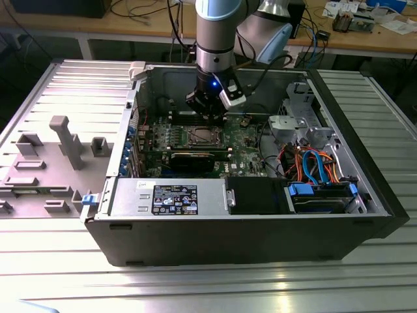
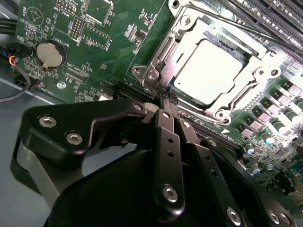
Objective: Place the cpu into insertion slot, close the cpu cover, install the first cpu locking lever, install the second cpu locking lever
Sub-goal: 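Install the first cpu locking lever, then install the second cpu locking lever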
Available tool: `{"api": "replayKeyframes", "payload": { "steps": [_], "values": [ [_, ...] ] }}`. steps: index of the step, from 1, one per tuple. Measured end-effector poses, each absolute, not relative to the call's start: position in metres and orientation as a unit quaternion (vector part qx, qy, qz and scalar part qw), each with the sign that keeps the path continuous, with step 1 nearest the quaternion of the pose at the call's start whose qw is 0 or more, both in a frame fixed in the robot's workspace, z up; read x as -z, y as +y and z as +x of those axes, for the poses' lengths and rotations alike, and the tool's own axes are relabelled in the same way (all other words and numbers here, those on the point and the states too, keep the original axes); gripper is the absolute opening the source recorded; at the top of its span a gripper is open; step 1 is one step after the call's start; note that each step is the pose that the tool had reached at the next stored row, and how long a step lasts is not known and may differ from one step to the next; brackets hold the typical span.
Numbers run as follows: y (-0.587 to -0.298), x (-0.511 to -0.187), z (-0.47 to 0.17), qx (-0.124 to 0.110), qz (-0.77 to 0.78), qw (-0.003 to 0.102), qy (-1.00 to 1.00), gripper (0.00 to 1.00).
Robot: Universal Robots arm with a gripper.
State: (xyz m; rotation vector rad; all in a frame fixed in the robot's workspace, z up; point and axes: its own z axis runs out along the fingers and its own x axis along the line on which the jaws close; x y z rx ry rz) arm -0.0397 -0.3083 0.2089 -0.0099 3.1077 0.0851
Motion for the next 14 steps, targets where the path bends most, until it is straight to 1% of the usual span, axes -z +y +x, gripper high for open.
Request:
{"api": "replayKeyframes", "payload": {
  "steps": [14],
  "values": [
    [-0.3088, -0.2089, -0.0396, -0.027, -0.003, 0.016, 0.999, 0.11]
  ]
}}
